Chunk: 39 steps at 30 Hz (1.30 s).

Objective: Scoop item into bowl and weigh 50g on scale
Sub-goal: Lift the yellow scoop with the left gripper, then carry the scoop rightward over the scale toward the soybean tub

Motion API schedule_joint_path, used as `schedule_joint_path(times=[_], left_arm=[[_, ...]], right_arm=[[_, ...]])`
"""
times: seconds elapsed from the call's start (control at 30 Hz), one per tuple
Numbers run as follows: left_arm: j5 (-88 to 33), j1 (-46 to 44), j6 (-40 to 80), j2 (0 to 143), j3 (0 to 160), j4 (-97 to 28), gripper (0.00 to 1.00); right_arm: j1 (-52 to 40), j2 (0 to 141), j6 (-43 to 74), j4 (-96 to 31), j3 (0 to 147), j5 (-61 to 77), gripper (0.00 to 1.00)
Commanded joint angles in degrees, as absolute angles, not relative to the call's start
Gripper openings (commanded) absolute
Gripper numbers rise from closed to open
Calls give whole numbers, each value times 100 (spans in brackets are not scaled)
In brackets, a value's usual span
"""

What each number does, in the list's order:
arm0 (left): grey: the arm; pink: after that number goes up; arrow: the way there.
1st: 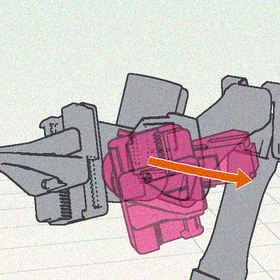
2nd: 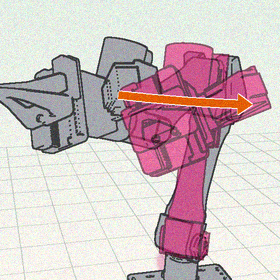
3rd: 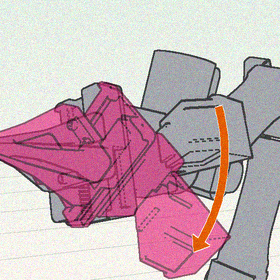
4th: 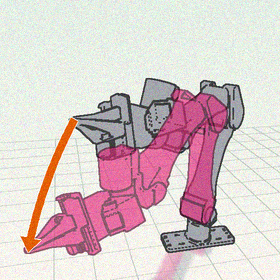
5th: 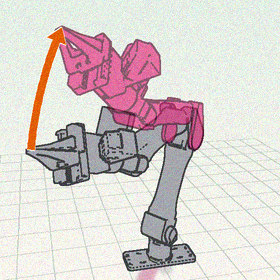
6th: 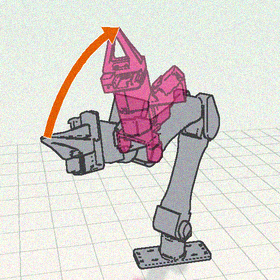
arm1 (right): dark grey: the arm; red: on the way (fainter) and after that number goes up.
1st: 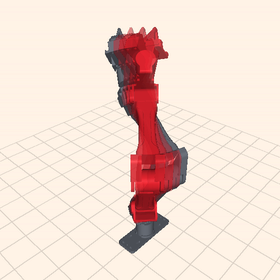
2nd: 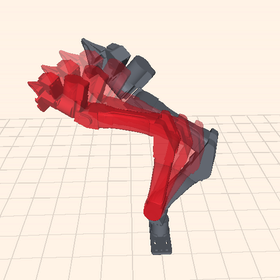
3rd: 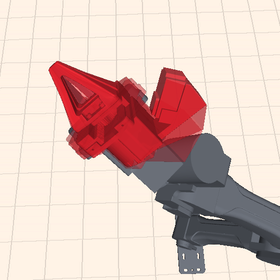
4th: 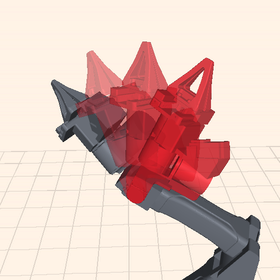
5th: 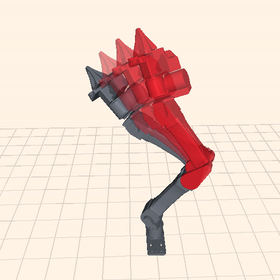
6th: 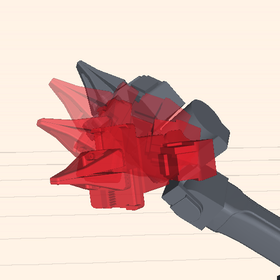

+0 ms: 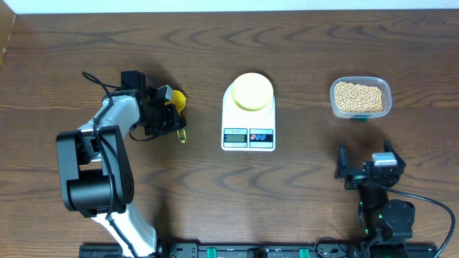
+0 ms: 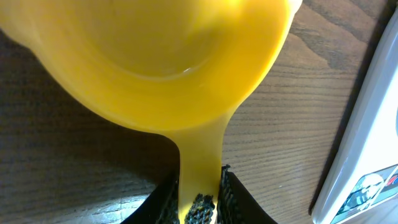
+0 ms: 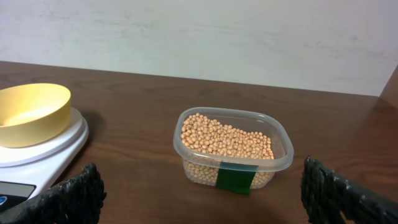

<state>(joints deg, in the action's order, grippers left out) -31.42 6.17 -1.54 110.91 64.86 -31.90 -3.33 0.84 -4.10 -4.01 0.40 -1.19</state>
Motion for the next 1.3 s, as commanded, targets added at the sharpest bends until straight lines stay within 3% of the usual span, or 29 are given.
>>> schedule_joint_path(times=[0.0, 0.13, 0.17, 0.27, 0.87, 1.03, 1.27], left_arm=[[-3004, 611, -196, 11354, 6403, -3221, 22], [-3006, 611, -189, 11351, 6403, -3221, 19], [-3009, 611, -187, 11351, 6403, -3223, 13], [-3218, 633, -145, 11343, 6414, -3223, 8], [-4665, 1070, 222, 11183, 6477, -3288, 7], [-5457, 1070, 432, 10700, 6479, -3288, 7], [-5485, 1033, 1179, 9389, 6479, -3413, 7]], right_arm=[[-331, 51, -480, -416, 32, -132, 99], [-331, 51, -480, -416, 32, -134, 99], [-331, 51, -480, -416, 32, -132, 99], [-331, 51, -480, -416, 32, -132, 99], [-331, 51, -480, -416, 32, -132, 99], [-331, 51, -480, -416, 32, -134, 99], [-331, 51, -480, -416, 32, -132, 99]])
